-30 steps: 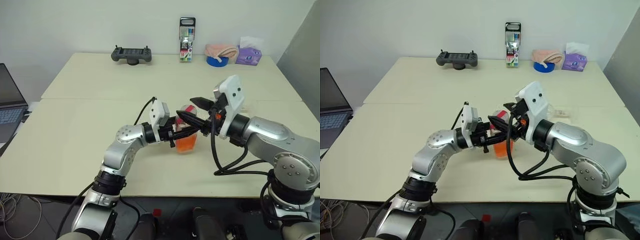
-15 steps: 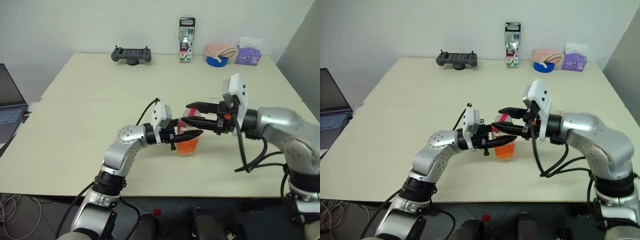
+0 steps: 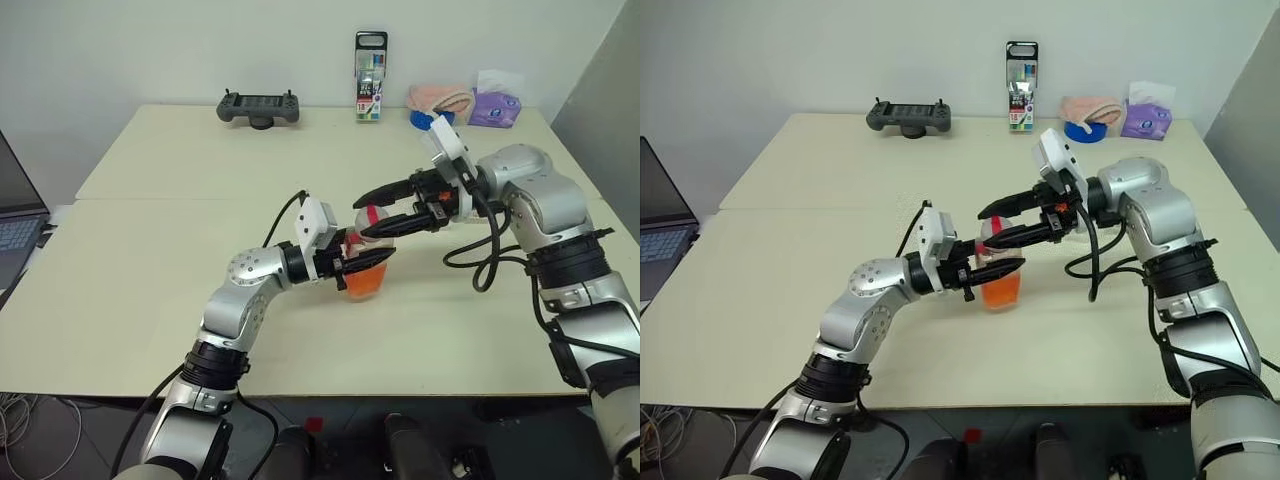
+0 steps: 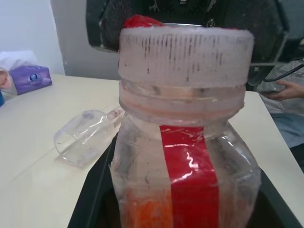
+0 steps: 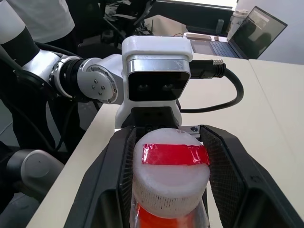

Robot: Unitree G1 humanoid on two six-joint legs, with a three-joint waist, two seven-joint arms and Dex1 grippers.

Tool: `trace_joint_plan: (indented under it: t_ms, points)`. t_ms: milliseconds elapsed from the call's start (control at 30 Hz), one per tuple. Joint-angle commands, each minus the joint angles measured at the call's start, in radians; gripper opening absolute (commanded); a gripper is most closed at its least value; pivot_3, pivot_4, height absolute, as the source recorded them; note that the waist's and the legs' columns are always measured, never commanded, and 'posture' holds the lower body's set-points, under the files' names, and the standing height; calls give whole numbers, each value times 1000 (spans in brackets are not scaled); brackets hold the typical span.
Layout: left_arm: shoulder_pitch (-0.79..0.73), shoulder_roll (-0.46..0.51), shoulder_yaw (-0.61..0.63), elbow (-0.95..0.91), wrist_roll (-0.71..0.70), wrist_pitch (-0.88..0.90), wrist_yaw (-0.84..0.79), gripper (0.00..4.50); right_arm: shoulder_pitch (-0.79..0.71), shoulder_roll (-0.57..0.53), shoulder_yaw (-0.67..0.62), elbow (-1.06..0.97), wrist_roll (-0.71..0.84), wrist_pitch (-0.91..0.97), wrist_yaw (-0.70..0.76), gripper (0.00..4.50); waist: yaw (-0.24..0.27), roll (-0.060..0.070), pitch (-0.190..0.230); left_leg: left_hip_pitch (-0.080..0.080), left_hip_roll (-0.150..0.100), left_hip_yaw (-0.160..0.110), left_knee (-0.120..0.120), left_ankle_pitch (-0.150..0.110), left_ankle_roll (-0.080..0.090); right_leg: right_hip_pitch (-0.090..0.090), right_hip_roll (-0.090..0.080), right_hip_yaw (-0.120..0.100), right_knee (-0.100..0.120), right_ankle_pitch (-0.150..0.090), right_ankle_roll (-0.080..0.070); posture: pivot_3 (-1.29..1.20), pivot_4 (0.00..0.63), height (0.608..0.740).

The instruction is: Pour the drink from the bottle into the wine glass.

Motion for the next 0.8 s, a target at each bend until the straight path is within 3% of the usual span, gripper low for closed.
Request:
trace_joint_plan:
  t_ms: [33,67,133,300,667,800]
  points:
    - [-37,-31,-42,-35,-6,-19,-22,1695,-46,20,-12,-16,-7,-22,64,1820,4,0,0,0,0,0,0,0,0,0,0,0,0,0,0,0,150,740]
    - [-38,-31,-40,-32,-6,-20,-23,1695,-50,16,-14,-13,-3,-2,70,2380,5,0,0,0,0,0,0,0,0,0,0,0,0,0,0,0,150,740]
    - [-41,-31,-37,-25,-5,-23,-23,1695,-56,9,-17,-6,0,21,75,2807,6,0,0,0,-1,0,1,0,0,0,0,0,0,0,0,0,150,740]
    - [-43,-33,-31,-15,-3,-26,-22,1694,-49,-5,-35,-9,-16,10,48,4497,6,0,0,0,-1,1,1,0,0,0,0,0,0,0,0,0,150,740]
    - [-49,-45,-44,2,-2,-29,-28,1692,91,-105,-135,-233,37,150,-59,4500,9,0,0,0,-1,0,1,0,0,1,0,0,0,0,0,0,150,740]
    - [-57,-49,-42,24,1,-41,-33,1692,188,-134,-207,-394,63,238,-194,4500,11,0,0,0,-1,1,1,0,0,0,0,0,0,0,0,0,150,740]
